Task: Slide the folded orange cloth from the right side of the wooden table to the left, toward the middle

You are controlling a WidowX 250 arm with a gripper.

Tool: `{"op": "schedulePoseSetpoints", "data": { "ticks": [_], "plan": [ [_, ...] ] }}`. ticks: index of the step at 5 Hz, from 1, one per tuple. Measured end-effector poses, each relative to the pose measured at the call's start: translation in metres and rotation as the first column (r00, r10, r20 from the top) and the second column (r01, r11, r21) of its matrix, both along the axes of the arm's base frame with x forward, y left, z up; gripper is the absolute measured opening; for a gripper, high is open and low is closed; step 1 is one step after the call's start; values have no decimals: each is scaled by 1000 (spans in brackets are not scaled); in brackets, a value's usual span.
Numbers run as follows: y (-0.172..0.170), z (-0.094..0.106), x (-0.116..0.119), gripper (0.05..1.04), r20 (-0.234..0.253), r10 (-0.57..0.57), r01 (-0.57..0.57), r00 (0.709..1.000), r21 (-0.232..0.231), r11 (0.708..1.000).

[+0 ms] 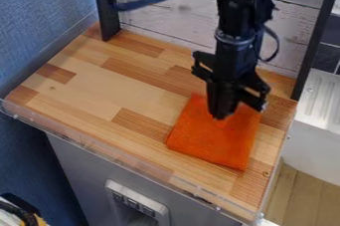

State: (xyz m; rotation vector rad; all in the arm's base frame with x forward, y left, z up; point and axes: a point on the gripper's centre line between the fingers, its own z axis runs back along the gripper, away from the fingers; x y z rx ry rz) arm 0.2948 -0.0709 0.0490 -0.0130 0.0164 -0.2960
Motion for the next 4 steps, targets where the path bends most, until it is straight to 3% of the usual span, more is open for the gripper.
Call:
{"op": "schedulePoseSetpoints", "data": {
  "ticks": [4],
  "plan": [
    [2,-36,11,62,-7,-27,28,1000,26,999]
  ]
}}
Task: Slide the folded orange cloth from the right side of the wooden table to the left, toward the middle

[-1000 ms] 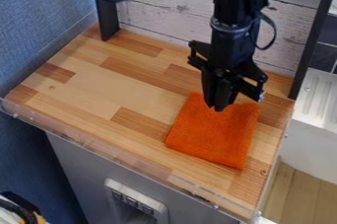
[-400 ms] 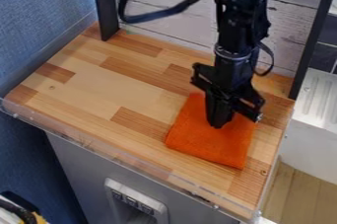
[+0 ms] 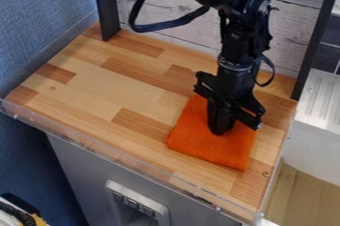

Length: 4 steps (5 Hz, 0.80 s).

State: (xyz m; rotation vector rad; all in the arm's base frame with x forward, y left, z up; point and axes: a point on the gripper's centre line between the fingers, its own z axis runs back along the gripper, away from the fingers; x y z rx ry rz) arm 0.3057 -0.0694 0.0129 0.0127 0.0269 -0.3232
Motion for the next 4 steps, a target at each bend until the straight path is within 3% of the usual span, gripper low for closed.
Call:
{"op": "schedulePoseSetpoints", "data": {
  "ticks": [3,4],
  "plan": [
    [64,-5,1,62,65,113,-112,991,-12,994],
    [84,-5,-1,62,62,160,-160,985,-9,987]
  ]
}}
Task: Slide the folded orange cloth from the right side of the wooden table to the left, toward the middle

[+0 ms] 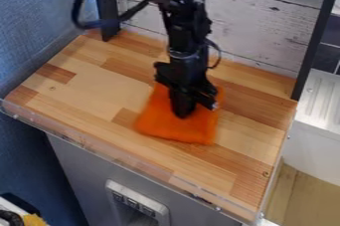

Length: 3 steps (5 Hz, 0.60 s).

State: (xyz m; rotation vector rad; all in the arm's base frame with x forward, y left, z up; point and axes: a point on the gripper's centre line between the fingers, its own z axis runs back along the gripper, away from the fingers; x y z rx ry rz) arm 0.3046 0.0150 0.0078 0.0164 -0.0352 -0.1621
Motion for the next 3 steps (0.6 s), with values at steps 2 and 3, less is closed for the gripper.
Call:
{"op": "schedulePoseSetpoints", "data": {
  "ticks": [2,3],
  "plan": [
    [34,3,-6,62,-32,79,-79,996,-7,997],
    [46,3,-10,62,-46,99,-100,994,-10,995]
  ]
}}
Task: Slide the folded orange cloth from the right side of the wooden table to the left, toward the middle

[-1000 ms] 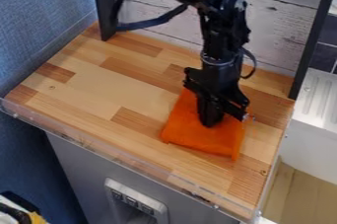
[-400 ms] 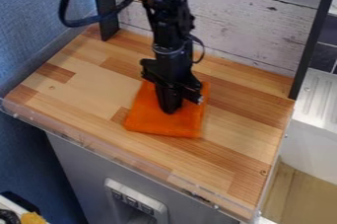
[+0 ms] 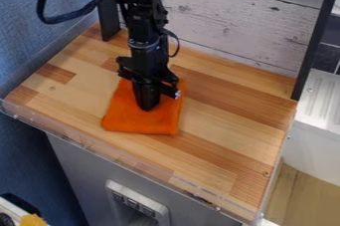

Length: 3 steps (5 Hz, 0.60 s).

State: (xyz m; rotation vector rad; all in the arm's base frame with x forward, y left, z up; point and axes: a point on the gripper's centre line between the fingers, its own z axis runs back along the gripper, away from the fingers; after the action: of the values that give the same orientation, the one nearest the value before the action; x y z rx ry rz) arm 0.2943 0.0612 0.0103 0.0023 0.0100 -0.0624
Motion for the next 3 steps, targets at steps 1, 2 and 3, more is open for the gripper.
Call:
{"op": "schedulePoseSetpoints", "data": {
  "ticks": [1,2,3],
  "plan": [
    [7,-1,-4,85,-12,22,-22,1000,-5,1000],
    [11,1,-11,237,-55,41,-42,998,-15,999],
    [4,19,-2,493,-48,72,-73,996,-12,997]
  ]
}}
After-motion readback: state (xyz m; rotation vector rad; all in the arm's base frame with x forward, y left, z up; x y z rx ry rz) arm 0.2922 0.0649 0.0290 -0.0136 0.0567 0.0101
